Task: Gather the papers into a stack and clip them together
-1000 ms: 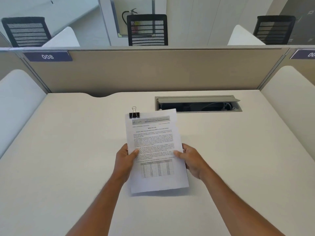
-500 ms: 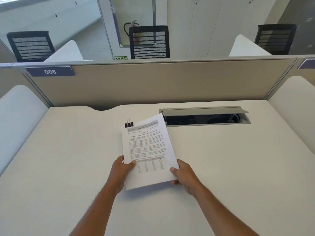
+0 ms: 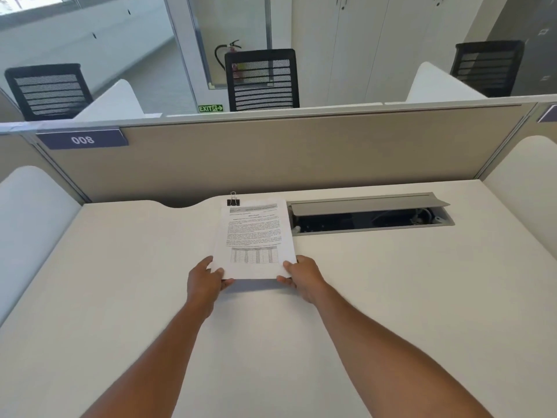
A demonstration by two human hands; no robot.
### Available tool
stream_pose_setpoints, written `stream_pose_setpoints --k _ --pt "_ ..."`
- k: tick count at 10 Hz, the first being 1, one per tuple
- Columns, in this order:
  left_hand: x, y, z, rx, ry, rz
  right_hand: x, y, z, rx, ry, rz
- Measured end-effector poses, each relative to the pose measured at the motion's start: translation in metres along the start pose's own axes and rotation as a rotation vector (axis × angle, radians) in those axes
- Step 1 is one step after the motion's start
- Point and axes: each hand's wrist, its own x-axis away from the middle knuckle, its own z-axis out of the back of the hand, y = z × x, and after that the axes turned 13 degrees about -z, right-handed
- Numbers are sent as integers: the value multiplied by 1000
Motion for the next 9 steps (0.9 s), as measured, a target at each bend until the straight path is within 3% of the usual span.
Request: stream_pose_setpoints --k 3,6,9 --pt "-23 -25 4 -323 75 12 -24 3 -8 323 313 101" --pt "-18 -17 -2 -509 49 -99 -28 3 -8 477 366 185" --pt "-1 -24 1 -622 78 -228 -10 15 8 723 260 236"
